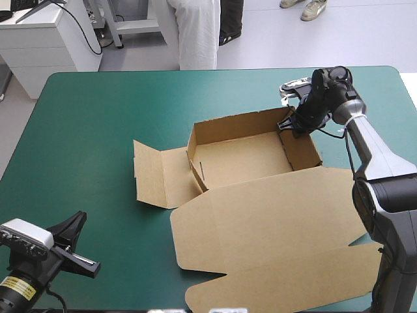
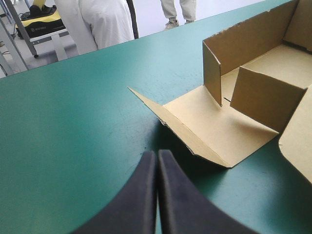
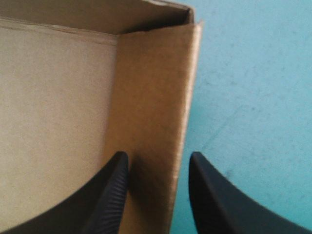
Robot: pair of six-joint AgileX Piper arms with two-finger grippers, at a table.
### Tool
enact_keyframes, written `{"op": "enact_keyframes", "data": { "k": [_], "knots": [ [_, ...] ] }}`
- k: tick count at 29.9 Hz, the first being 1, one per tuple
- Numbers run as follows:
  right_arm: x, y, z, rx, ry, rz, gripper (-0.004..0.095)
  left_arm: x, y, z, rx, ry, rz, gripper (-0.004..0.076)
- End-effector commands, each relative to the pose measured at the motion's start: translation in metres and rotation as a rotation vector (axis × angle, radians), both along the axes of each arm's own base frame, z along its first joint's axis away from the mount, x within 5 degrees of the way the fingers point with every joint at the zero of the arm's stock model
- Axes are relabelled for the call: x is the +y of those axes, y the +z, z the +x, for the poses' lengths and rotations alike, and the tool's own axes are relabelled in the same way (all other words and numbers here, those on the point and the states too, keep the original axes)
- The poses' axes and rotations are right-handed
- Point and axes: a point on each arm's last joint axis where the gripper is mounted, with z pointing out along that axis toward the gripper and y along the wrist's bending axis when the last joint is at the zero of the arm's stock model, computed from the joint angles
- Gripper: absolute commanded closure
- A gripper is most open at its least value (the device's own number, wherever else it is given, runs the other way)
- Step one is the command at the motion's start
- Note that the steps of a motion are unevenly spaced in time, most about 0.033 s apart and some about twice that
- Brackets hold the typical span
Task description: Fold the box
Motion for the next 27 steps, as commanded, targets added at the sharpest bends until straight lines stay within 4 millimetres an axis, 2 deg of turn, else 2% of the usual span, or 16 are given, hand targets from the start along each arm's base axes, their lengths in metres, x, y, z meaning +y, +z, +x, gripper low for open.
{"op": "enact_keyframes", "data": {
  "k": [1,5,9,14,20,23,27],
  "knots": [
    [-0.004,0.047,-0.009,-0.121,0.004,0.001,0.0376,-0.001,0.014,0.001,-0.082,0.000,-0.033,0.0734],
    [-0.004,0.065,-0.008,-0.180,-0.035,0.033,0.0372,-0.001,0.014,0.001,-0.081,-0.001,-0.035,0.0734],
    [-0.006,0.095,-0.019,-0.260,-0.038,0.043,0.0372,-0.001,0.014,0.001,-0.081,-0.001,-0.035,0.0734],
    [-0.012,0.140,-0.050,-0.371,-0.039,0.059,0.0372,-0.001,0.014,0.001,-0.081,-0.001,-0.035,0.0734],
    [-0.020,0.192,-0.097,-0.512,-0.034,0.090,0.0372,-0.001,0.014,0.001,-0.081,-0.001,-0.035,0.0734],
    [-0.022,0.202,-0.108,-0.545,-0.025,0.084,0.0372,-0.001,0.014,0.001,-0.081,-0.001,-0.035,0.0734],
    [-0.021,0.201,-0.107,-0.541,-0.018,0.085,0.0372,-0.001,0.014,0.001,-0.081,-0.001,-0.035,0.0734]
  ]
}}
